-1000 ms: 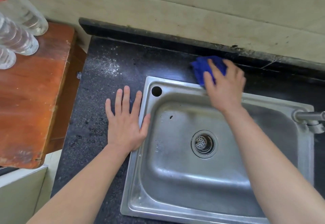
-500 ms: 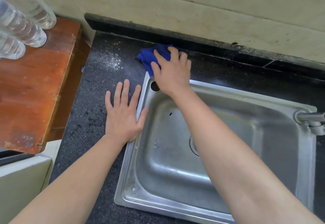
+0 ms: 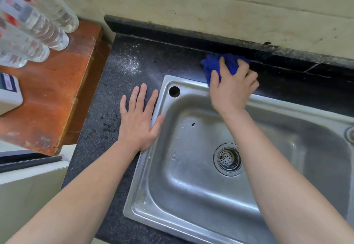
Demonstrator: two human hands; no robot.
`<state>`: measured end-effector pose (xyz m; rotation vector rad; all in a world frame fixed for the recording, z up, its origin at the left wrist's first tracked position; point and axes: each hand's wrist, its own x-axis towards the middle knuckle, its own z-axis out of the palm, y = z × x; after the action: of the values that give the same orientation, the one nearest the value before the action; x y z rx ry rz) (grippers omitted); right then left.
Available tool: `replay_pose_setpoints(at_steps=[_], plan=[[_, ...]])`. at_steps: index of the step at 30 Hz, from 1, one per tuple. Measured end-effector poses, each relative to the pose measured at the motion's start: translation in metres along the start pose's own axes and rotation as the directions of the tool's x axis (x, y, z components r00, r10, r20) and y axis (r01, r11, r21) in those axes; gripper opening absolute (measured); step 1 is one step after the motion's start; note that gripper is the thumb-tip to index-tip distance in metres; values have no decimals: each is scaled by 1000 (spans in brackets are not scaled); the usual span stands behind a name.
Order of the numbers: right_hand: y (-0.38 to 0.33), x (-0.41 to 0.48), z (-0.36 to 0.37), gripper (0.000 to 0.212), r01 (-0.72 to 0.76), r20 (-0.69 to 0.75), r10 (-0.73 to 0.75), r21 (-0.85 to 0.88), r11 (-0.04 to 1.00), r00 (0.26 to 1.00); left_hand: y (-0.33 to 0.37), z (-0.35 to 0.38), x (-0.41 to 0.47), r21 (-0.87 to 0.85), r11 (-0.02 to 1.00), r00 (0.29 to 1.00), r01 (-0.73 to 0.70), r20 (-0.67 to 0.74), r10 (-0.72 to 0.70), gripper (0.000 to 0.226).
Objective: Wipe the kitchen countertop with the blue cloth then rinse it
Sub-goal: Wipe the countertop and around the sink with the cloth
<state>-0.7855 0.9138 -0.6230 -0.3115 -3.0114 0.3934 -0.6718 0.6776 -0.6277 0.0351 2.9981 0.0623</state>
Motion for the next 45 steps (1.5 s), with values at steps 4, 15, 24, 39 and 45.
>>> replay_pose_setpoints(at_steps=[4,15,24,39,45], plan=[[-46,8,12,49,153,78,-150,-27,988,986,0,0,2,-7,1000,1000,1,4,-1,69],[-2,-1,-8,50,66,115,-63,-24,998,991,1,0,2,-43,999,1000,-3,22,4,69],[-102,-11,17,52,-100,86,104,-58,993,991,-100,-34,-2,-66,983,983,-172,-68,168,73],[-180,-35,38,53,121,48,-116,-103,987,992,-204,-38,26,17,997,997,-71,30,70,92],[-262,-8,69,56,174,70,-166,-128,976,984,-206,-36,28,49,996,997,-73,24,72,92]])
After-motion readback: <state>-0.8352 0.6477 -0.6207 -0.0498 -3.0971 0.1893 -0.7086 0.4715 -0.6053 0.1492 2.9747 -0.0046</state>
